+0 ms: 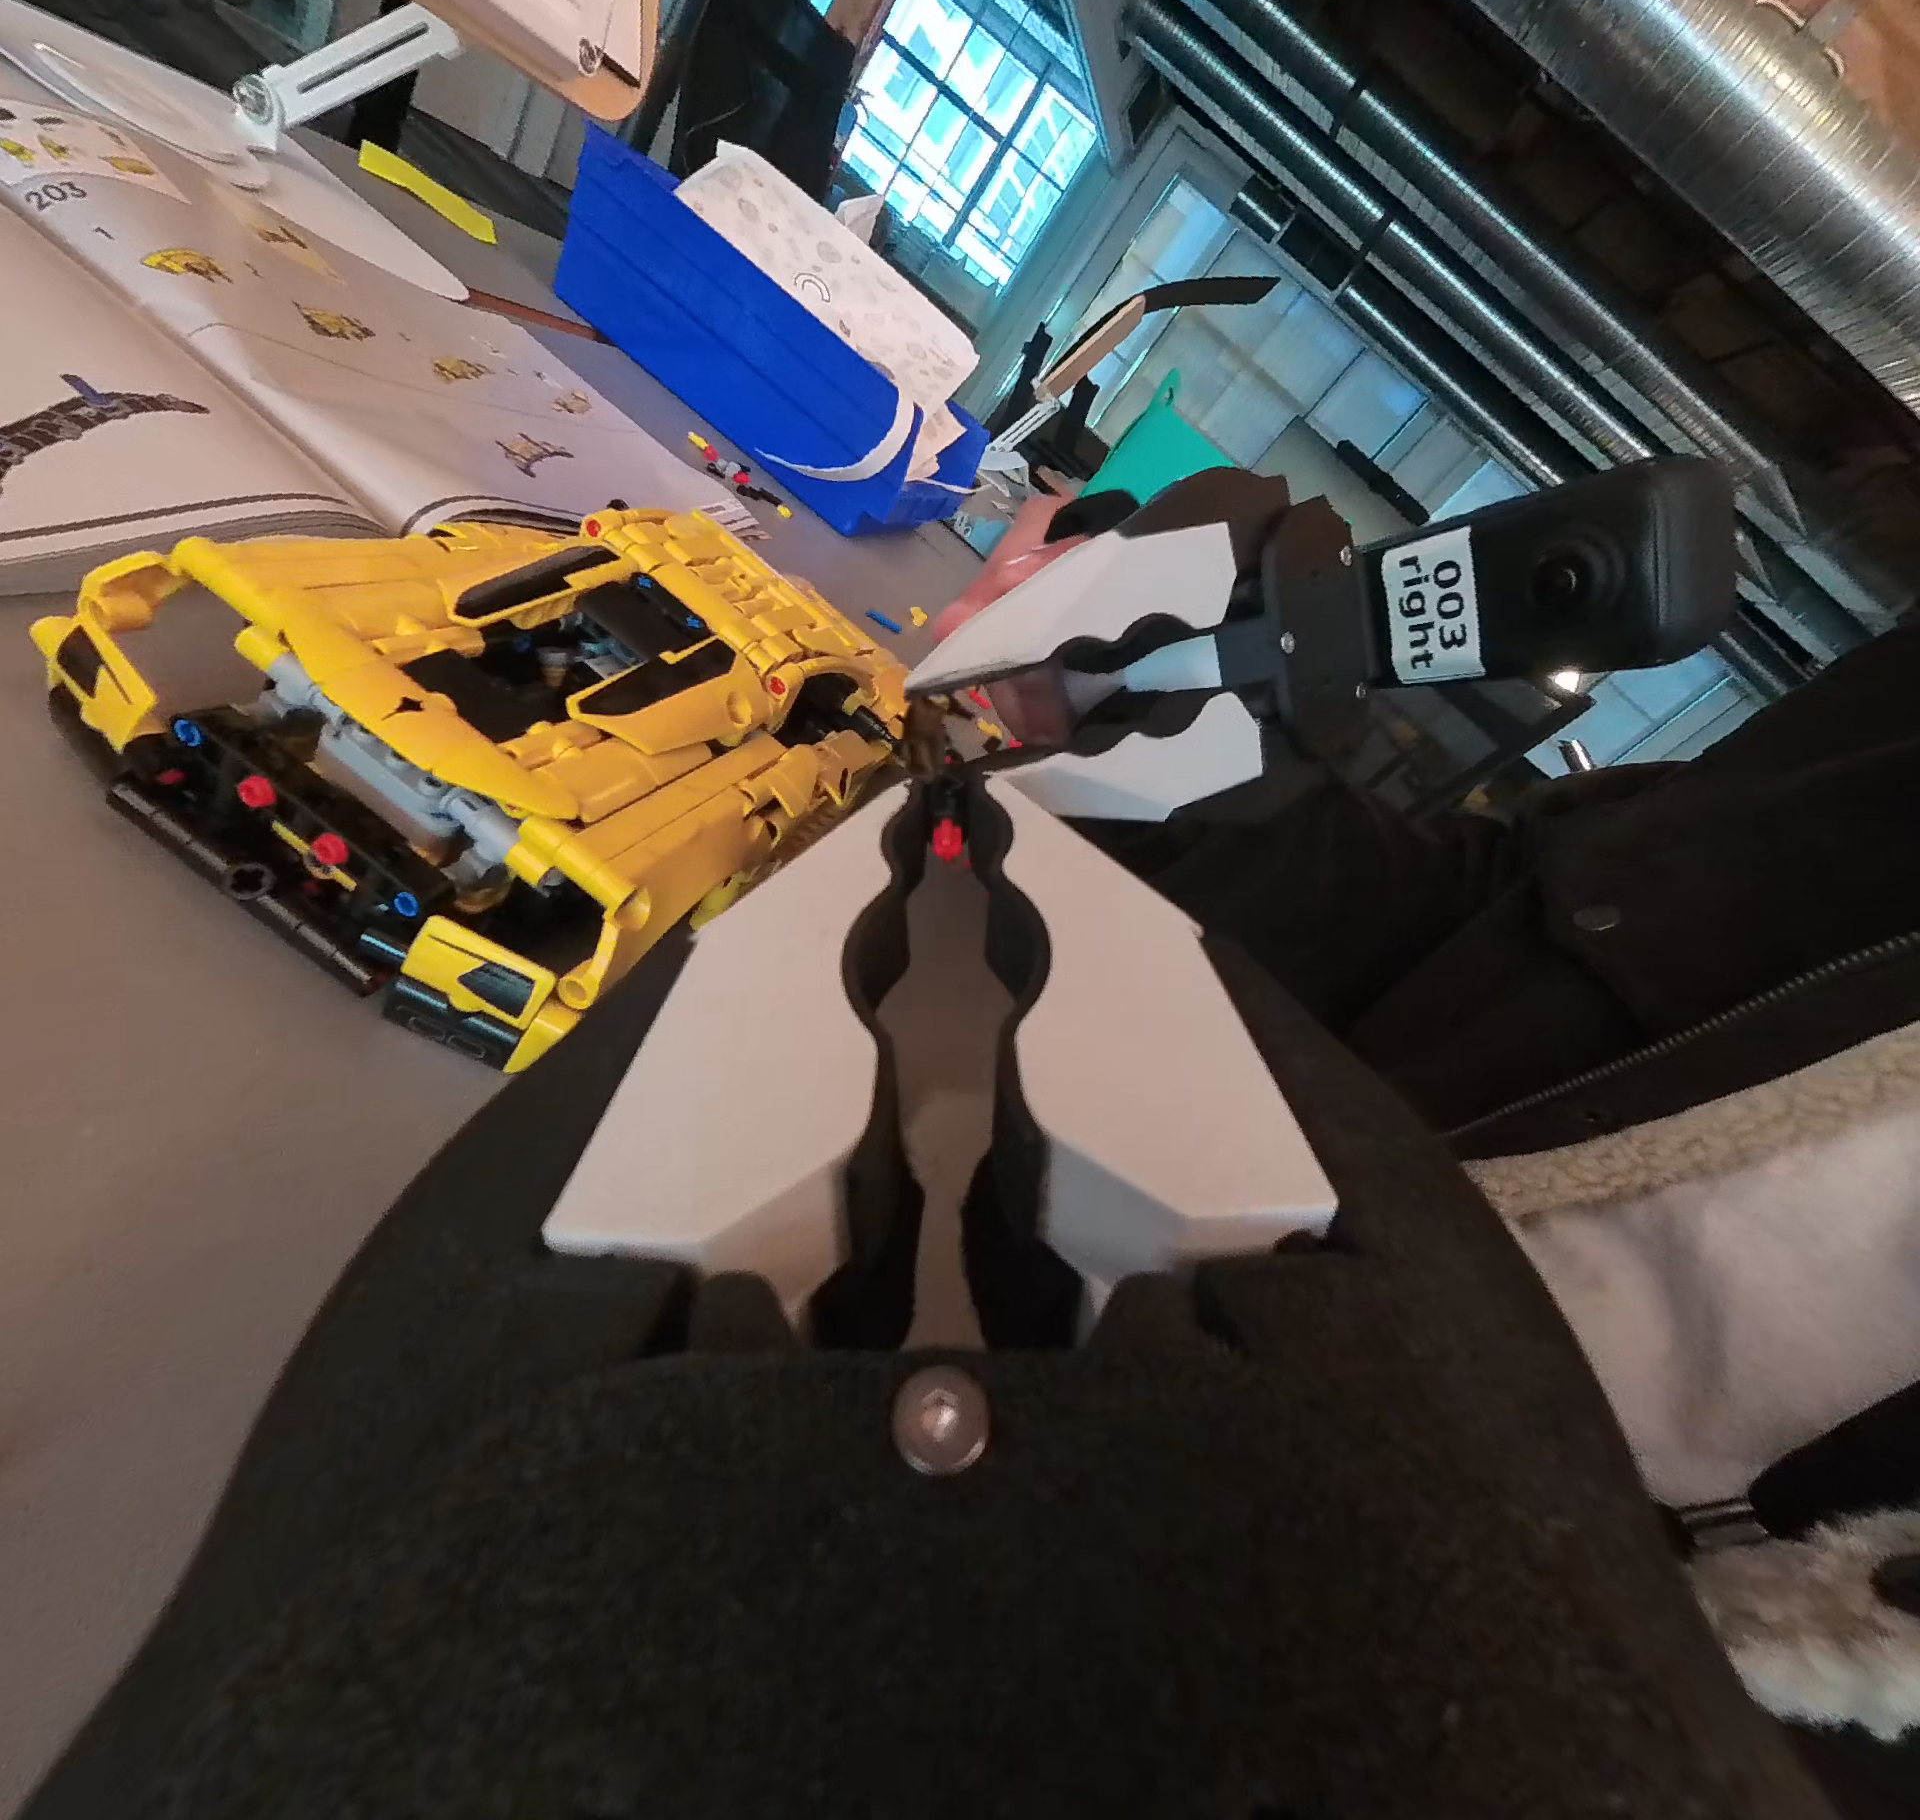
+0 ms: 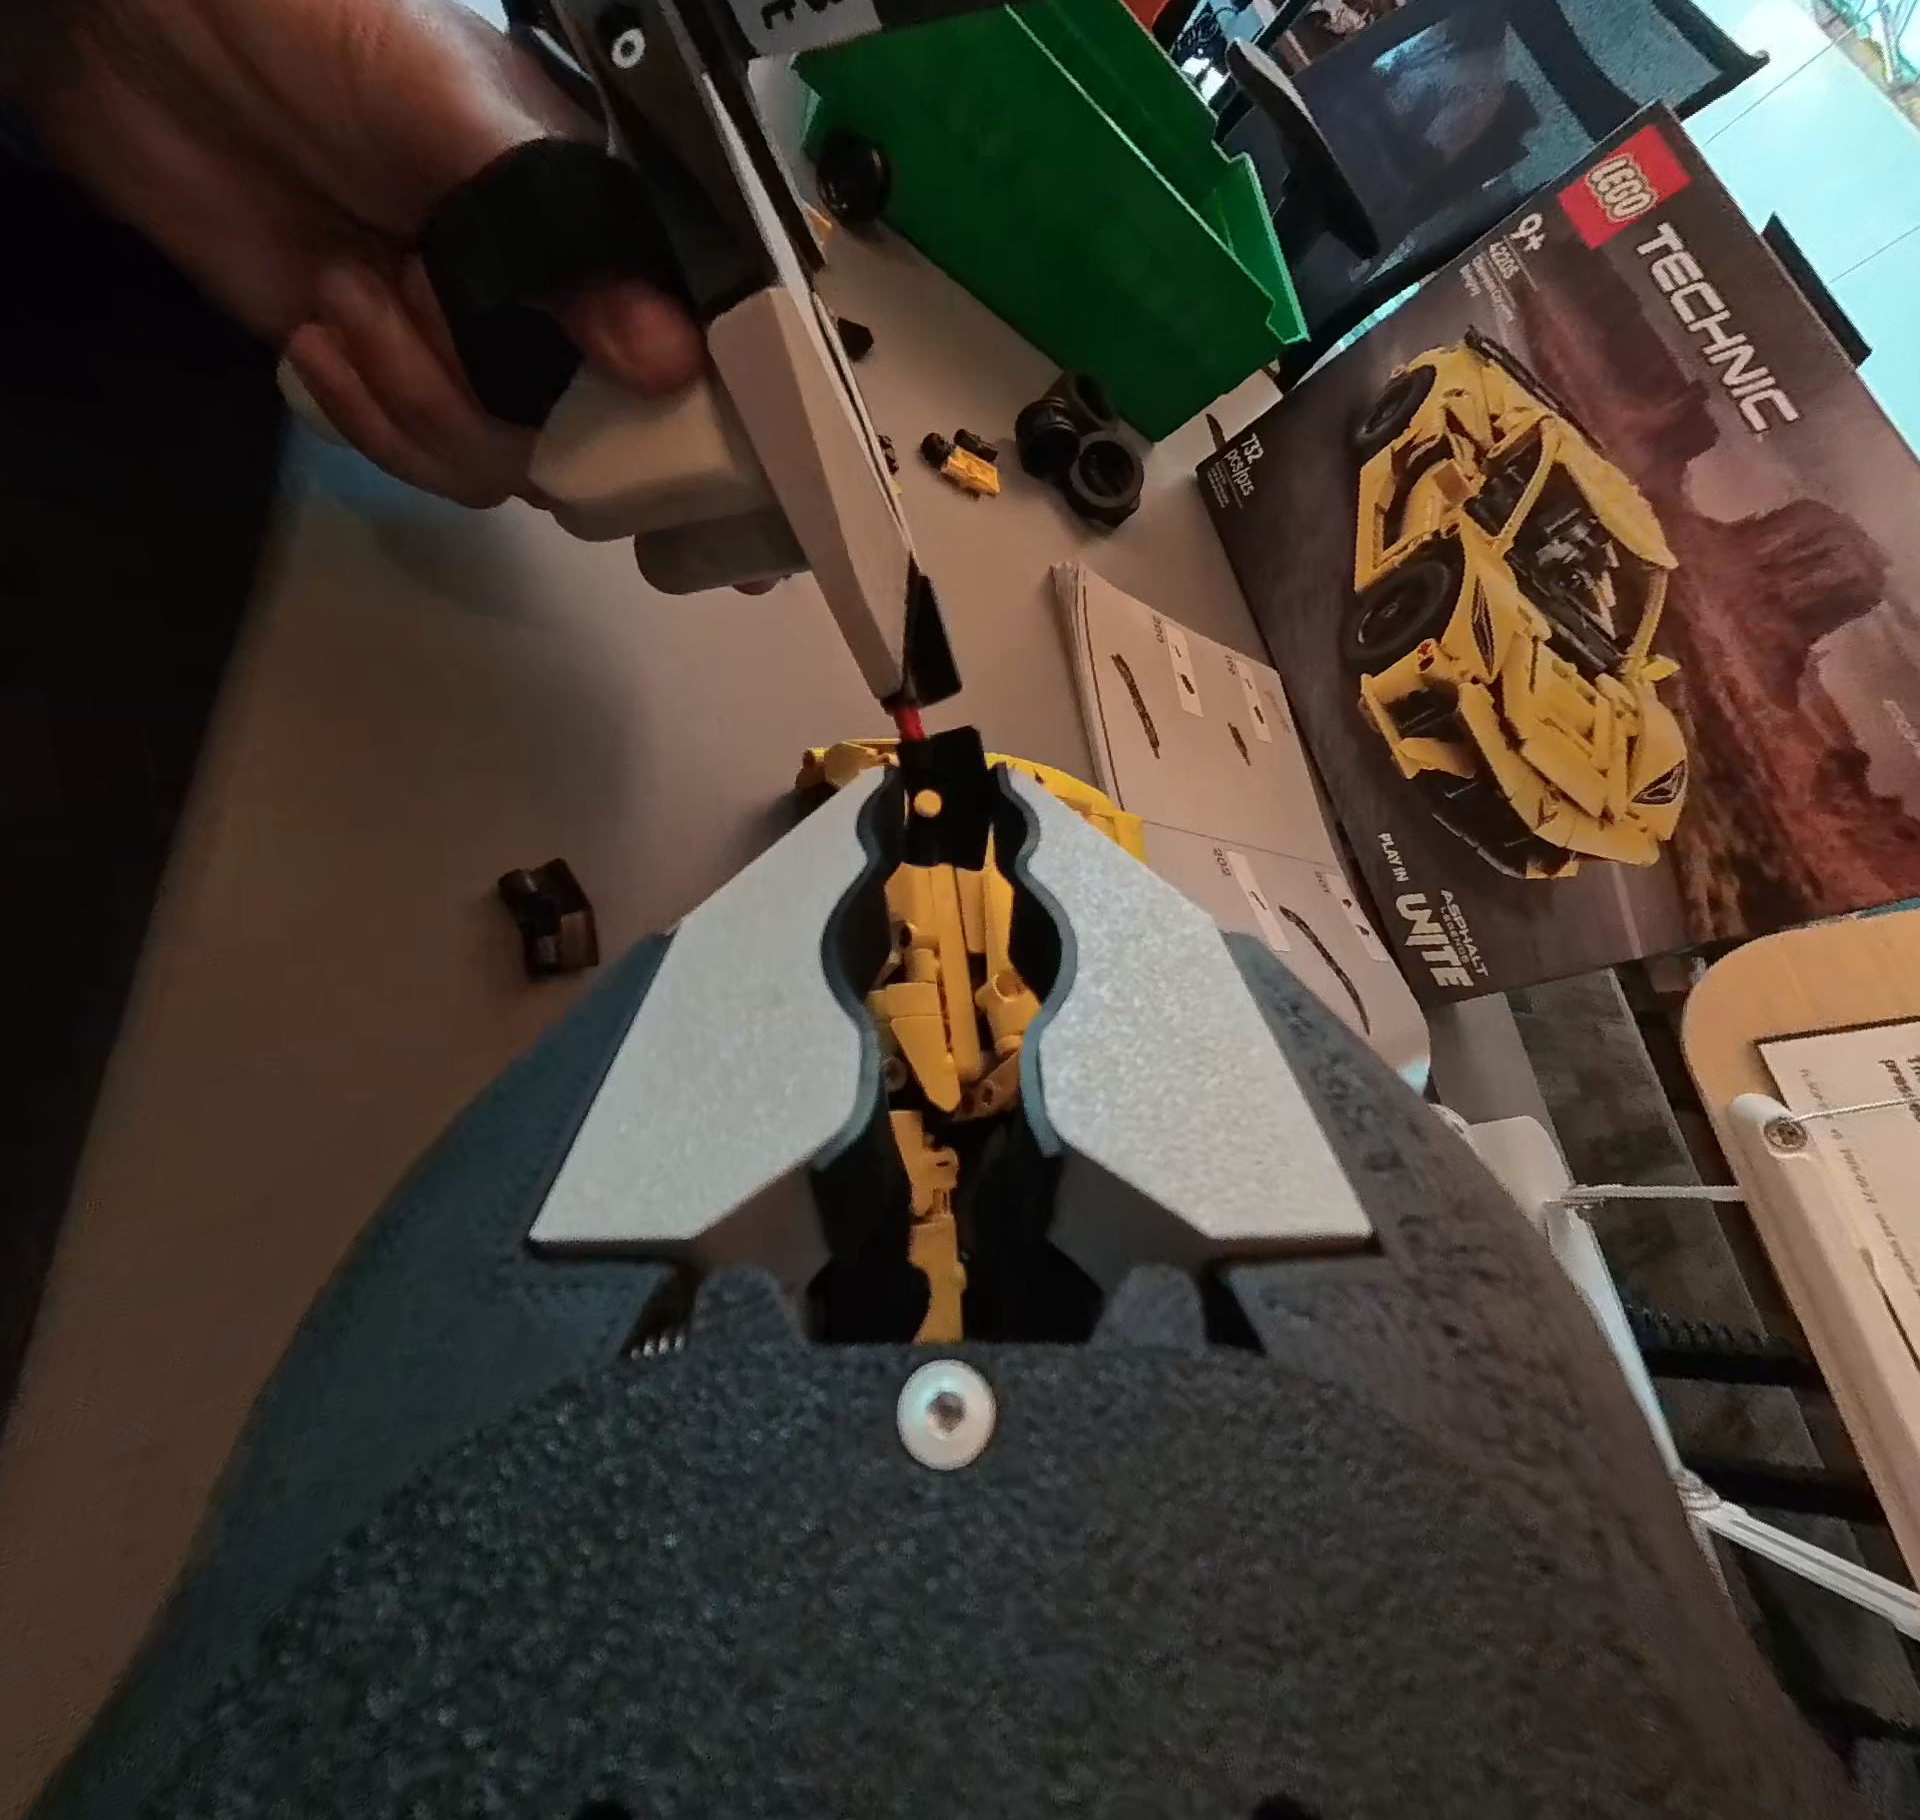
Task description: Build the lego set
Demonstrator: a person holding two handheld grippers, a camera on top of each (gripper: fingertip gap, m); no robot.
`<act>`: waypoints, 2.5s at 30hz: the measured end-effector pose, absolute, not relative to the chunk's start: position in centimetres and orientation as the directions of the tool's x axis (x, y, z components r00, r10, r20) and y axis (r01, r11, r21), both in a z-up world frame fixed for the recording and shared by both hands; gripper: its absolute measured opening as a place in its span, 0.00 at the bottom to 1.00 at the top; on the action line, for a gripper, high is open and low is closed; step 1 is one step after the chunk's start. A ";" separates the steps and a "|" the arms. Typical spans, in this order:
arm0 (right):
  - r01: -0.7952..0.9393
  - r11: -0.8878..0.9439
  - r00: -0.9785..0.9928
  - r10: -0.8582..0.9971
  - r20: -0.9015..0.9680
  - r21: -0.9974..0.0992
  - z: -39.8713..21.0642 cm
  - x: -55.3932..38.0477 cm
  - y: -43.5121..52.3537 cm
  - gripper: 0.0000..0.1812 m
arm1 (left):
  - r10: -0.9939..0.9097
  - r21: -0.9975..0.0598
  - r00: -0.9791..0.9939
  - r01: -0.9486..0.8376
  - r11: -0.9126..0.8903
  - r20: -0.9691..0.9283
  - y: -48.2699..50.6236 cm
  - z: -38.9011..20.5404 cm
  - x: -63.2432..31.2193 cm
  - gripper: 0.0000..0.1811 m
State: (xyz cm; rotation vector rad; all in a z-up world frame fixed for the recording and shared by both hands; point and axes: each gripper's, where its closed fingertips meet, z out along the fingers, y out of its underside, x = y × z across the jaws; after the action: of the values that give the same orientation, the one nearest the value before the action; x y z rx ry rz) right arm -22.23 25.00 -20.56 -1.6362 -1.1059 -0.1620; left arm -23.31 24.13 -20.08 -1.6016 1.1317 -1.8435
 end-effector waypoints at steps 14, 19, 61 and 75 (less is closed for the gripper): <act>0.734 -0.106 0.599 0.566 0.566 -0.671 -22.4 -22.0 25.7 0.00 | -0.994 -0.928 0.019 -0.357 -0.105 0.105 25.0 -23.7 -22.5 0.04; 0.747 -0.032 0.583 0.513 0.630 -0.664 -20.5 -21.8 25.3 0.00 | -0.997 -0.945 0.014 -0.317 -0.080 0.079 24.9 -22.8 -22.5 0.04; 0.644 -0.593 0.605 0.781 -0.152 -0.483 -30.0 -18.0 10.7 0.07 | -0.950 -0.913 -0.090 -0.315 -0.258 0.300 23.5 -23.0 -22.6 0.04; 0.476 -0.719 0.654 0.675 -0.343 -0.507 -30.1 -18.5 9.4 0.07 | -0.939 -0.910 -0.116 -0.309 -0.276 0.323 22.8 -22.8 -22.6 0.04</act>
State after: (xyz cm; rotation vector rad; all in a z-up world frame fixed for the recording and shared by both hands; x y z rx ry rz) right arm -18.54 9.35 -30.09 -2.5000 -0.9097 0.7355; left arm -22.57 22.85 -22.80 -1.5835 1.3935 -1.4155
